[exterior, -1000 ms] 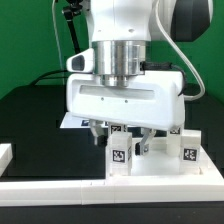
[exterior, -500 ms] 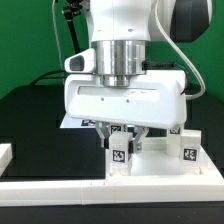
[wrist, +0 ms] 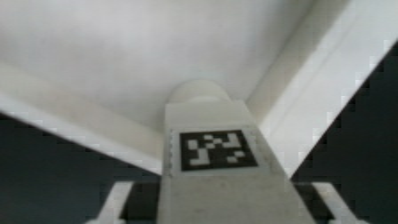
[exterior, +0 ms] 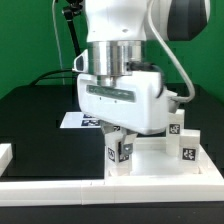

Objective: Assemble square table

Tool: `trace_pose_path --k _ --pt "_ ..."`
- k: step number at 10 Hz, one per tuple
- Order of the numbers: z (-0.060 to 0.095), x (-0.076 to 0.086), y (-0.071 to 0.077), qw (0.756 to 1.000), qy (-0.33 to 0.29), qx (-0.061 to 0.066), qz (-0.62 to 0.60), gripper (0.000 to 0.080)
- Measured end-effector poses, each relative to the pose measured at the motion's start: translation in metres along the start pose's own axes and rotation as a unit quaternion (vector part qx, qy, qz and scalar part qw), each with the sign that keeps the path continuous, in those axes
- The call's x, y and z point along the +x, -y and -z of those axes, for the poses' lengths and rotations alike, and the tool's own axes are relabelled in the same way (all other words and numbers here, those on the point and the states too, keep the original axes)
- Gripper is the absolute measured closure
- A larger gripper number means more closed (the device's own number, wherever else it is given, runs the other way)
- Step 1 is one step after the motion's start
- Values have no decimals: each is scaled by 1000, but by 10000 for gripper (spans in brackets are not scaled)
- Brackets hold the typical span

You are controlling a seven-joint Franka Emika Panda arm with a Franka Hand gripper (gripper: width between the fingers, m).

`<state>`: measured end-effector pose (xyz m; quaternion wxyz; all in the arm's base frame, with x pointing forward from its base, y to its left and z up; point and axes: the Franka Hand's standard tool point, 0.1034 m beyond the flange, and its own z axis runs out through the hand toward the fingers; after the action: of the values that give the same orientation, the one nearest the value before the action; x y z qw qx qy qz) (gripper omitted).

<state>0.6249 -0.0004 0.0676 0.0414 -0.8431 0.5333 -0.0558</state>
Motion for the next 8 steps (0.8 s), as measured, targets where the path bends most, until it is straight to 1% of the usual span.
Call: trace_pose_path --k 1,2,3,4,5,6,7,8 --pt "-1 3 -2 997 15 -13 -71 510" --pt "-1 4 -2 988 29 -17 -150 510" --pt "-2 4 -2 970 40 -15 -240 509" --pt "-2 2 -1 953 44 -18 -301 509" --pt "-2 -2 2 925 42 -19 -377 509" --pt "-2 -7 6 898 34 -15 -439 509" --pt "-2 -7 5 881 27 -13 -471 500" --pt "-2 -7 4 881 26 -14 -472 500"
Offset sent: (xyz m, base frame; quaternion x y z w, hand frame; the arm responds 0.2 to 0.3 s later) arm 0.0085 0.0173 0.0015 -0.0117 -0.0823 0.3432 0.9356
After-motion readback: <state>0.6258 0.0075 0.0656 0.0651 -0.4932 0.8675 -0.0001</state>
